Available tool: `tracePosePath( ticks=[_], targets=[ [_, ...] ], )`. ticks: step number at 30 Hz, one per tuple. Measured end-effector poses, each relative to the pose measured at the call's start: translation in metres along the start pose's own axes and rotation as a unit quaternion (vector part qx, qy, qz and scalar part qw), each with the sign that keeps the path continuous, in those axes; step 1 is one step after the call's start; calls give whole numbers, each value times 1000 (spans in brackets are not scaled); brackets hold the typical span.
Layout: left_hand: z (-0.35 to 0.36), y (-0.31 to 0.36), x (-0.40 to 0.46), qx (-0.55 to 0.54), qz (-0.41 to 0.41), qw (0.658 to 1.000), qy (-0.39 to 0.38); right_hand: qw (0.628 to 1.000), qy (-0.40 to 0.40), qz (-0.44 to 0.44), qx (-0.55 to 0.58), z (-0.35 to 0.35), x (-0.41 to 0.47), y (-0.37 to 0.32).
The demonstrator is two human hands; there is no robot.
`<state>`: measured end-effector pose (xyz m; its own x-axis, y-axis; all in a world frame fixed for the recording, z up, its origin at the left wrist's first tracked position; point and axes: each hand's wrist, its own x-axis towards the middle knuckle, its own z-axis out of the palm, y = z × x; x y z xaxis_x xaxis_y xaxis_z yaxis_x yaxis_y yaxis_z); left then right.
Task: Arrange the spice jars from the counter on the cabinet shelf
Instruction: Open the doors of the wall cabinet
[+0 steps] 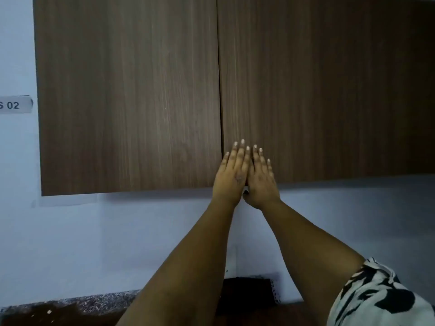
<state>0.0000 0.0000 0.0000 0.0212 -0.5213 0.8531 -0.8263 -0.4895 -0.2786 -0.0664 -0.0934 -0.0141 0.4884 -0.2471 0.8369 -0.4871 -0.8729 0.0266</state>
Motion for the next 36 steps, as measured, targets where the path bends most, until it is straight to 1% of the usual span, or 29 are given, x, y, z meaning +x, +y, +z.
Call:
tracePosePath(
  ticks=[1,4,6,9,11,13,15,16,18,19,20,21,22,24,25,26,28,31,33,36],
  targets=[
    [4,2,3,19,3,1000,-5,1000,12,-6,-7,4,2,0],
    [13,4,7,3,-14,1000,-25,1000,11,6,2,4,10,-1],
    [16,4,6,3,-6,999,-33,1000,17,10,17,8,12,-2],
    [14,5,1,-28,1,1000,-6,998,36,27,48,8,6,-7],
    [9,8,-4,-67,7,998,17,996,36,29,73,5,0,-9],
    [-1,8,-8,-121,30,992,36,996,32,31,80,0,-7,-8],
    [-16,4,-12,-202,51,977,48,996,23,40,75,-8,-14,-6],
    [-25,3,-14,-246,44,966,60,996,26,45,72,-12,-17,-5],
    [-38,5,-21,-334,-17,938,84,995,50,48,75,-21,-25,-4],
    [-44,9,-25,-391,-64,914,88,993,67,50,83,-26,-31,-3],
    [-50,16,-28,-457,-109,878,89,990,91,52,97,-33,-37,-2],
    [-57,24,-30,-524,-146,835,83,985,118,53,113,-40,-44,-1],
    [-66,33,-31,-595,-169,783,68,980,138,54,133,-49,-50,1],
    [-82,54,-35,-725,-178,664,36,971,165,48,164,-66,-64,6],
    [-90,68,-37,-764,-182,619,26,968,175,45,173,-75,-71,9],
    [-97,81,-40,-782,-186,595,20,966,183,41,180,-84,-78,14],
    [-112,103,-44,-789,-185,585,23,962,193,34,191,-101,-91,25],
    [-130,129,-44,-801,-147,581,1,958,202,20,201,-128,-114,46],
    [-143,147,-42,-799,-111,590,-18,955,219,9,201,-147,-130,63],
    [-157,186,-36,-792,-64,607,-24,943,244,12,225,-179,-157,88]
  ],
)
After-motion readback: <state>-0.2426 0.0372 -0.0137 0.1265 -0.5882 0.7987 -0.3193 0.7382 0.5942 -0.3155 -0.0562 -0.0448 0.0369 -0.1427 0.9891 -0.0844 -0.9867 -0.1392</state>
